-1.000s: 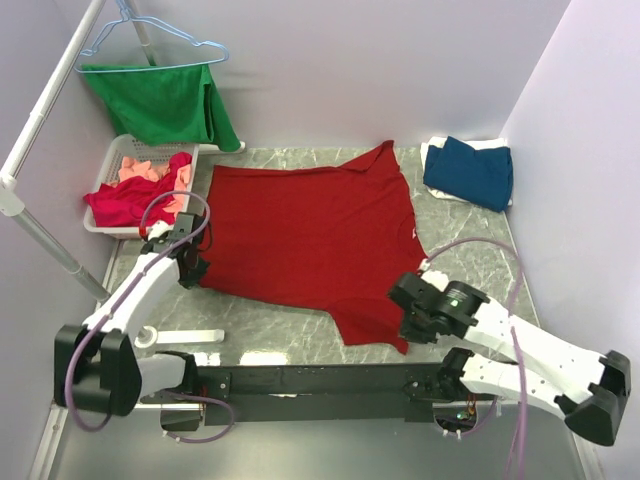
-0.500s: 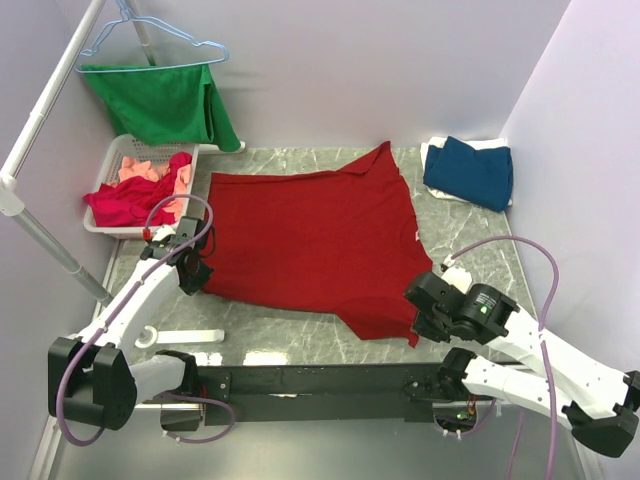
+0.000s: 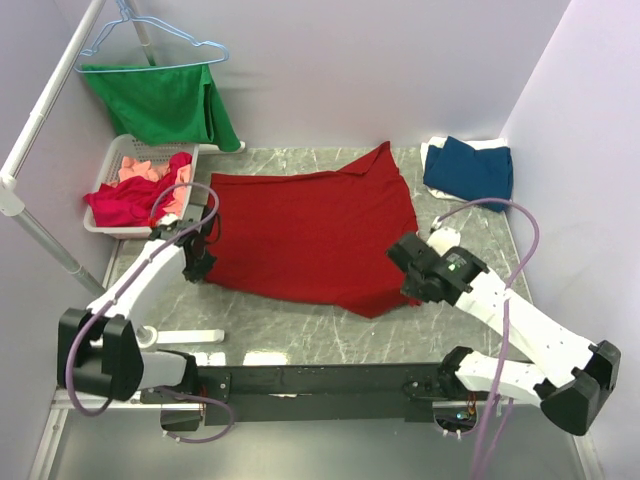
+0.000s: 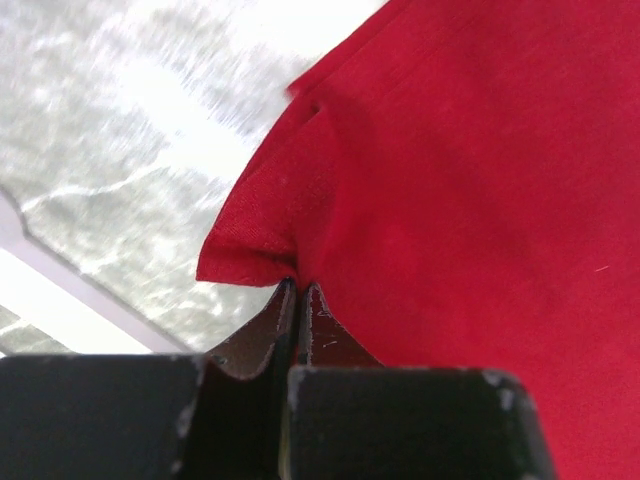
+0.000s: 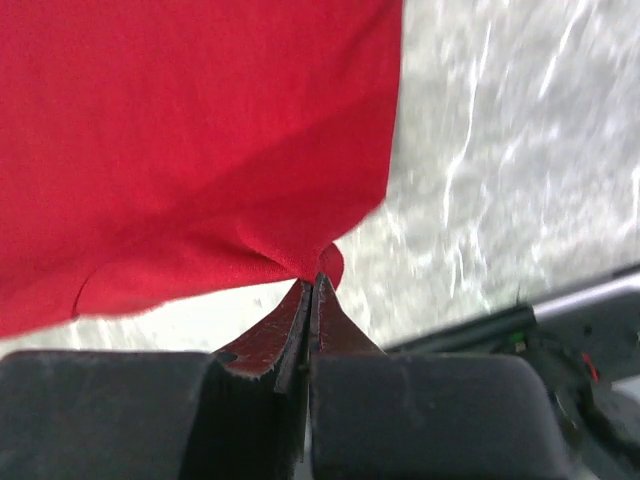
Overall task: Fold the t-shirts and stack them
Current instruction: Fold the tshirt
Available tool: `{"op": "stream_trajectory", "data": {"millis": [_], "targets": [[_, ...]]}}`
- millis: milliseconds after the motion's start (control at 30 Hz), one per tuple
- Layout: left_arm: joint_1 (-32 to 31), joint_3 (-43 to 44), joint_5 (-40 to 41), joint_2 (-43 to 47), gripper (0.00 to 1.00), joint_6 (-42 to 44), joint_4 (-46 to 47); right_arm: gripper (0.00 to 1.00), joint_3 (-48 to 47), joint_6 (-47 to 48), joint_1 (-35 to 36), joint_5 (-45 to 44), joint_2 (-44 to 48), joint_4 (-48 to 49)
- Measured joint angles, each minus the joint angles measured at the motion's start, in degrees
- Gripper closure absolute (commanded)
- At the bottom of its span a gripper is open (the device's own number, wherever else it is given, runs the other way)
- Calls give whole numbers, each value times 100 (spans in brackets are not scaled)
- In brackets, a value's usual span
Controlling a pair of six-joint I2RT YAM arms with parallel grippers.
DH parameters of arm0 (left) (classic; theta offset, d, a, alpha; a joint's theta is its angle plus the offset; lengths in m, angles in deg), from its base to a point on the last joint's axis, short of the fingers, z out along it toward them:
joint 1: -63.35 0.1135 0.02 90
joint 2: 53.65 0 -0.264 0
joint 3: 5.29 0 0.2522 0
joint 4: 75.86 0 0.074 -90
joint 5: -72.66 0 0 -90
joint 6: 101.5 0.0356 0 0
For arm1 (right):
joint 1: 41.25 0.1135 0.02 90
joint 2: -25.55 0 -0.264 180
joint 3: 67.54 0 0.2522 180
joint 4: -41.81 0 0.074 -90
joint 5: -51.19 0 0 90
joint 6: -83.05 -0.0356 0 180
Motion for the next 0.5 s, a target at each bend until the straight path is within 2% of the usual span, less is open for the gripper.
{"op": "stream_trajectory", "data": {"millis": [267, 500], "targets": [[0, 876, 210, -807, 99, 52, 201, 100, -337, 1010, -1086, -116, -402, 970], [7, 1462, 275, -1762, 99, 164, 461, 100, -448, 1707, -1808, 42, -1193, 1803]]}}
